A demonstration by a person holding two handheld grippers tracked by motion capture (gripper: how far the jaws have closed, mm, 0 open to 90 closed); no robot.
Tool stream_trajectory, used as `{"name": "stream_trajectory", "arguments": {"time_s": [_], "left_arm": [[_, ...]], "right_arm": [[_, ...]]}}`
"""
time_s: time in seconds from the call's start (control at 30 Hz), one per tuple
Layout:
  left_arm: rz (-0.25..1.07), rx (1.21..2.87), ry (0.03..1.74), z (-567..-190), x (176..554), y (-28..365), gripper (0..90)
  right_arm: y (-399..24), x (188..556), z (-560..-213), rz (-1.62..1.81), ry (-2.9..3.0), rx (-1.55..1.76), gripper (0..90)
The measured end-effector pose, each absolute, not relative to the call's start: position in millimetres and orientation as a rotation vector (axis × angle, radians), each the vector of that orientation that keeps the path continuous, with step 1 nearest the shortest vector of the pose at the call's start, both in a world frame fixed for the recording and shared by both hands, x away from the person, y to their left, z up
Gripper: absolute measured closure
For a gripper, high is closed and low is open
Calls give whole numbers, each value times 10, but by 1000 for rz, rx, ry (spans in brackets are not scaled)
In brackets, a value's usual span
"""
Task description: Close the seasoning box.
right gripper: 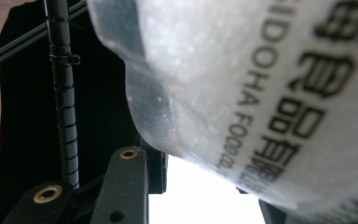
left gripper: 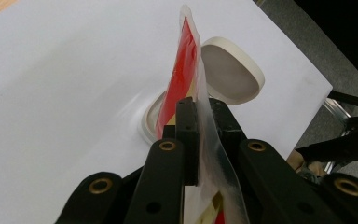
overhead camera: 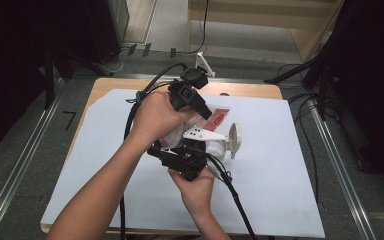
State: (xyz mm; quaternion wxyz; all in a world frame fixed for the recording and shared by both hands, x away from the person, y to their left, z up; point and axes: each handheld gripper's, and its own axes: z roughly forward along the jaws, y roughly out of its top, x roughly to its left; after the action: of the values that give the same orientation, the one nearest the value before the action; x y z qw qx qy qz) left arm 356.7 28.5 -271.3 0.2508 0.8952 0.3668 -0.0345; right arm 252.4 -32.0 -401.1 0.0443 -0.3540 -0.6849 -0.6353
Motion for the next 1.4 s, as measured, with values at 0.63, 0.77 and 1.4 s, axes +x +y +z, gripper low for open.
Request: {"name": "stream_trajectory", "arguments": {"time_s": [0.63,0.77,1.4], "left_arm": [[-95,2448,983,-2728,3560,262,856],[-100,2445,986,-2730,3558,256,857],[-121,2460,976,-2725,3564,220,853]], "right_arm": [[-332,2502,-4019,-1944,-2084,-1090,641],[-336,2496,-4013,-1940,-2080,-1092,641],[-351,2465,-3994,-1941,-2069,-1099,642]]}}
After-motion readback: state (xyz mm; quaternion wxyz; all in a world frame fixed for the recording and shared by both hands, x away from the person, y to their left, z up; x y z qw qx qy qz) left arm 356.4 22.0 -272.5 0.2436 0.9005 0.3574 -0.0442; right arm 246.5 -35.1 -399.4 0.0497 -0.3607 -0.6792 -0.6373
